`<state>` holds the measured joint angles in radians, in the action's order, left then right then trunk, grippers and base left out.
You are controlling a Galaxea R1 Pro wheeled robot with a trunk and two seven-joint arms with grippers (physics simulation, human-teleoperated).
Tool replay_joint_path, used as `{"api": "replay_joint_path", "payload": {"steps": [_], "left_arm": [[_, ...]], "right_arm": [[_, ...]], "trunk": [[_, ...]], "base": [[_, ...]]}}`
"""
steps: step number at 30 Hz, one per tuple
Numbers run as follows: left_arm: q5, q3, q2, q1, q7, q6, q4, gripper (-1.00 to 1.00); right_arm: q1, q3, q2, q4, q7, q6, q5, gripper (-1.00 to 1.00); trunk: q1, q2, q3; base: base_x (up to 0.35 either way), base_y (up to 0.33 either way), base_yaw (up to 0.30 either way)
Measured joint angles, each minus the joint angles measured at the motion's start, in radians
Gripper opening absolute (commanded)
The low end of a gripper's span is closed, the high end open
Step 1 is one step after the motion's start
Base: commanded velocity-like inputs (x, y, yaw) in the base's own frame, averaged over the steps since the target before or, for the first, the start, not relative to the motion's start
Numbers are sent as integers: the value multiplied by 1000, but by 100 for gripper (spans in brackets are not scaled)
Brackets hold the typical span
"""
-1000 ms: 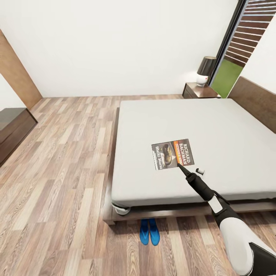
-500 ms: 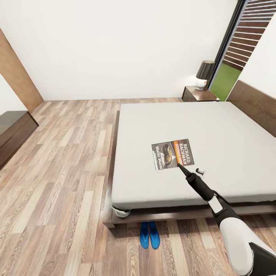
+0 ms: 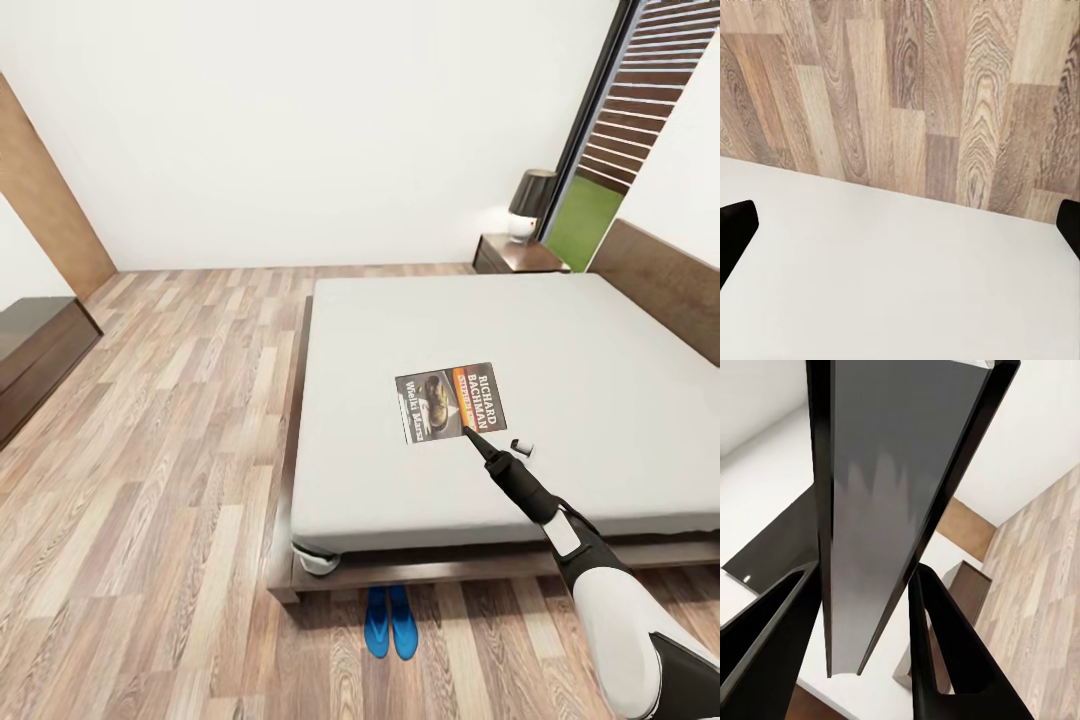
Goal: In the bedroom, move the book from the bed onto either nightstand, and place the two sandals side by side next to the bed.
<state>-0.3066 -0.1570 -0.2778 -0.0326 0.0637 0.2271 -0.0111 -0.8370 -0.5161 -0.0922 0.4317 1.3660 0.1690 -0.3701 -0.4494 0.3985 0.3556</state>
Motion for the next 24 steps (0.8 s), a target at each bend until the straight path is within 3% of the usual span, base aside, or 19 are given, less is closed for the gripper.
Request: {"api": "replay_joint_path", "payload": {"steps": [24], "left_arm": [[0,0,2,0,0,0,0,100]], "right_arm": [[0,0,0,0,0,0,0,-100]], "trunk": [[0,0,-39]], "base": [[0,0,0]]}}
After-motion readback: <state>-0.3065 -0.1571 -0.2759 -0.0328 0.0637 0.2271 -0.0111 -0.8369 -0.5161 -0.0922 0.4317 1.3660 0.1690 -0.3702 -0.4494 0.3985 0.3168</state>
